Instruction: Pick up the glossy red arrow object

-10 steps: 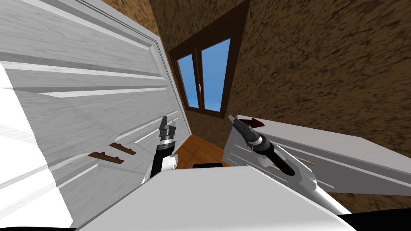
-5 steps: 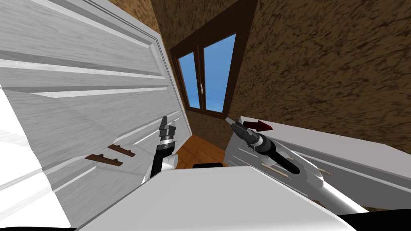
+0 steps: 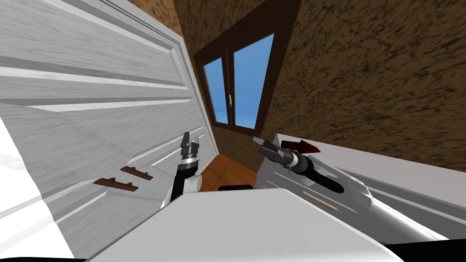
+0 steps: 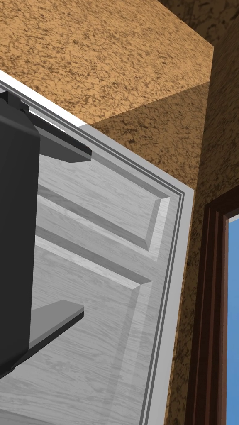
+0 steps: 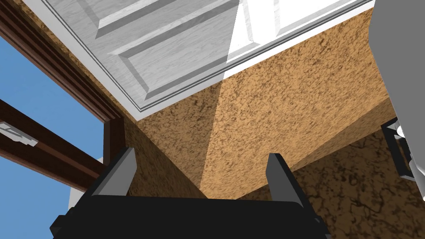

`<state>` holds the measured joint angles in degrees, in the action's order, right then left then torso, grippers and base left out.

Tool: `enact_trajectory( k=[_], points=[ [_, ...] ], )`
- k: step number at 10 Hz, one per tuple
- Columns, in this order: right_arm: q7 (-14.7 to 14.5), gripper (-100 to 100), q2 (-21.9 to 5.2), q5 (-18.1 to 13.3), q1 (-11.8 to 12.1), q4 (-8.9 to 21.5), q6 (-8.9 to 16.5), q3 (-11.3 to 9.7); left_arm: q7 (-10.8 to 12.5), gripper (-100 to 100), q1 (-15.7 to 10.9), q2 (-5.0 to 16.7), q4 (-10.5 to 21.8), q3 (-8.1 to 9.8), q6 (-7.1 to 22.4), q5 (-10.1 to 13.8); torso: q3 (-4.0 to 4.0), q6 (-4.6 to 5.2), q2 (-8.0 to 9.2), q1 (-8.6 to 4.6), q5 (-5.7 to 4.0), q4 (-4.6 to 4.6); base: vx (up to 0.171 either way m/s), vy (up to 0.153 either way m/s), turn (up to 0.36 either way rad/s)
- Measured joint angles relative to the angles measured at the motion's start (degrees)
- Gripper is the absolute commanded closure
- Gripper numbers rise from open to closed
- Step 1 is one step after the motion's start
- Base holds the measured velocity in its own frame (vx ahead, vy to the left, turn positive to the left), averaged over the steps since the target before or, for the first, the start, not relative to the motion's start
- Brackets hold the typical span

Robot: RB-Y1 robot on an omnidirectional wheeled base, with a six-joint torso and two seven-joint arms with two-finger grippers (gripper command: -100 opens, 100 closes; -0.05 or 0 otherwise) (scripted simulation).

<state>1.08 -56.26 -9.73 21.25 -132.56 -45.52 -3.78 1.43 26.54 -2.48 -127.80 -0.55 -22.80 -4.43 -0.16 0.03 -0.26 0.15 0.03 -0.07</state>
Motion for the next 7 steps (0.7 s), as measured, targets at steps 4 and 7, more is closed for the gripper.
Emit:
enact_trajectory(
  k=[4, 7],
  points=[
    [0.8, -100, -6.8, -0.9, -0.7, -0.1, -1.2, -0.4, 0.0, 0, 0.0, 0.0, 0.0, 0.00, 0.0, 0.0, 0.06, 0.01, 0.11, -0.04, -0.01, 0.02, 0.071, 0.023, 0.010],
    [1.4, -100, -12.0, -2.1, -1.4, -0.8, -1.4, -1.1, 0.0, 0, 0.0, 0.0, 0.0, 0.00, 0.0, 0.0, 0.06, 0.01, 0.11, -0.03, -0.01, 0.02, 0.070, 0.024, 0.000]
  ],
)
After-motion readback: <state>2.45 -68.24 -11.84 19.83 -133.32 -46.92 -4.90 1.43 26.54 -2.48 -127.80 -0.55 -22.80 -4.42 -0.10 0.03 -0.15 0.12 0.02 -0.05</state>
